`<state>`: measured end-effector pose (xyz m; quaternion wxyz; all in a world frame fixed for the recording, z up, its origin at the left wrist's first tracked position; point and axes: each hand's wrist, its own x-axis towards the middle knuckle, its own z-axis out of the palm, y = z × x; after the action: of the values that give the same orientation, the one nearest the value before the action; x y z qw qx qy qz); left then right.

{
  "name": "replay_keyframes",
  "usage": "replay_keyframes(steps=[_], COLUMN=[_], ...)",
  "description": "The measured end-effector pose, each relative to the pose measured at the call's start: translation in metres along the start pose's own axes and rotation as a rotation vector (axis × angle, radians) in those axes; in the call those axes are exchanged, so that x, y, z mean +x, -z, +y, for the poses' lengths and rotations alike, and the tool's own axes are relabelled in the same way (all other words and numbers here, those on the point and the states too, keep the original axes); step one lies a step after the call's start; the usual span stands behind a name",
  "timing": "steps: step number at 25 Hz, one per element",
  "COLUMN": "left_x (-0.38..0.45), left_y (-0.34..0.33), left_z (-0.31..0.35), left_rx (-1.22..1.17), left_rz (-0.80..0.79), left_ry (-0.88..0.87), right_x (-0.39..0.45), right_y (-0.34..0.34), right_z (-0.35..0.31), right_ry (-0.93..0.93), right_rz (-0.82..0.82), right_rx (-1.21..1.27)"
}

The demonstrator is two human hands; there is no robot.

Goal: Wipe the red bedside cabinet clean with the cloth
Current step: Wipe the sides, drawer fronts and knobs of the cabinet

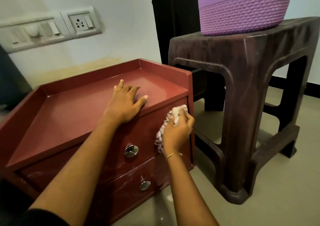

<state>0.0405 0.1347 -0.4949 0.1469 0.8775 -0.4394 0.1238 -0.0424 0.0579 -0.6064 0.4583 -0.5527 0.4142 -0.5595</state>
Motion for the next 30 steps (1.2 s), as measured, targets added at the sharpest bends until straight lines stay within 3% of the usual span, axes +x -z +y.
replay_keyframes(steps=[3,8,9,11,14,16,20,22,25,27,30], left_x=[-0.001,-0.005,-0.005,-0.003,-0.002,-0.004,-0.005,-0.002,-0.002,-0.004,-0.005], left_y=[0.0,0.004,0.004,0.003,0.003,0.004,0.004,0.003,0.003,0.004,0.005], left_z=[0.0,0.003,0.004,0.005,0.004,0.003,0.005,0.004,0.002,0.001,0.003], left_rx=[0.009,0.032,0.04,0.044,0.047,0.038,0.057,0.048,0.015,0.008,0.033], left_rz=[0.023,0.036,0.035,0.033,0.021,0.023,0.014,-0.002,-0.008,-0.007,-0.009], left_ry=[-0.009,-0.004,-0.01,-0.014,0.006,0.012,-0.001,0.001,0.02,0.031,0.02], right_x=[-0.043,-0.009,0.001,-0.007,-0.071,-0.078,-0.019,-0.023,-0.08,-0.085,-0.036], right_y=[-0.006,0.011,0.009,-0.002,-0.011,-0.007,-0.001,-0.009,-0.013,-0.006,0.005], right_z=[0.009,0.053,0.044,0.009,-0.009,0.019,0.026,0.003,0.011,0.043,0.059], right_ry=[0.172,-0.28,-0.273,-0.076,0.233,0.237,-0.083,0.091,0.355,0.314,-0.069], right_rz=[-0.014,-0.012,0.012,0.03,-0.083,-0.08,0.012,0.015,-0.116,-0.1,-0.003], right_rx=[-0.035,0.023,0.024,0.022,-0.003,-0.038,0.015,0.0,-0.051,-0.072,-0.023])
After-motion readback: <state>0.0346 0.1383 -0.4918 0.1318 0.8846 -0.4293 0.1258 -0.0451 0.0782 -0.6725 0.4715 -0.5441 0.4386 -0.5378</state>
